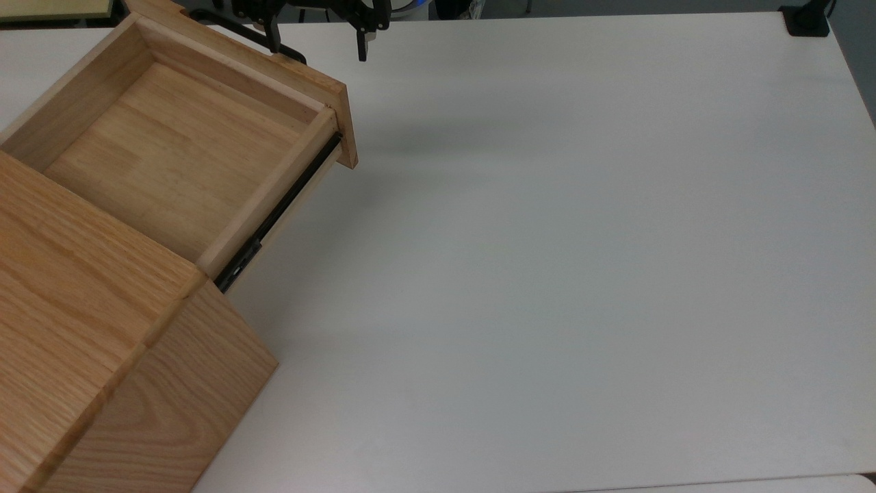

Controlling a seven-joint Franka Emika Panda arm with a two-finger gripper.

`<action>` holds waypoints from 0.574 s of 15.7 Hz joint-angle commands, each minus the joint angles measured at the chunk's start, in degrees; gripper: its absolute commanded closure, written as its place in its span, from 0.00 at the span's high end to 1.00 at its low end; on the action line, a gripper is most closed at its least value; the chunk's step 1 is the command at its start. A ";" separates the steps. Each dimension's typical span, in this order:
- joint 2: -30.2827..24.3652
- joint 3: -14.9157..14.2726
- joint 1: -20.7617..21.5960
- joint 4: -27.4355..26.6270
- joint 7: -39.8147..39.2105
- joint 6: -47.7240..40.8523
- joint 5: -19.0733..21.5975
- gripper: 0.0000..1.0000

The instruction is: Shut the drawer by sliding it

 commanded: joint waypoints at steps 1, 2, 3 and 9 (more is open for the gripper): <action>-0.55 -0.35 0.87 -0.53 -0.16 -0.37 -0.05 1.00; -0.64 -0.35 0.87 -0.53 -0.16 -0.46 -0.05 1.00; -0.64 -0.35 0.87 -0.53 -0.16 -0.46 0.04 1.00; -1.52 -0.35 0.70 -0.88 -6.91 -4.14 -0.14 1.00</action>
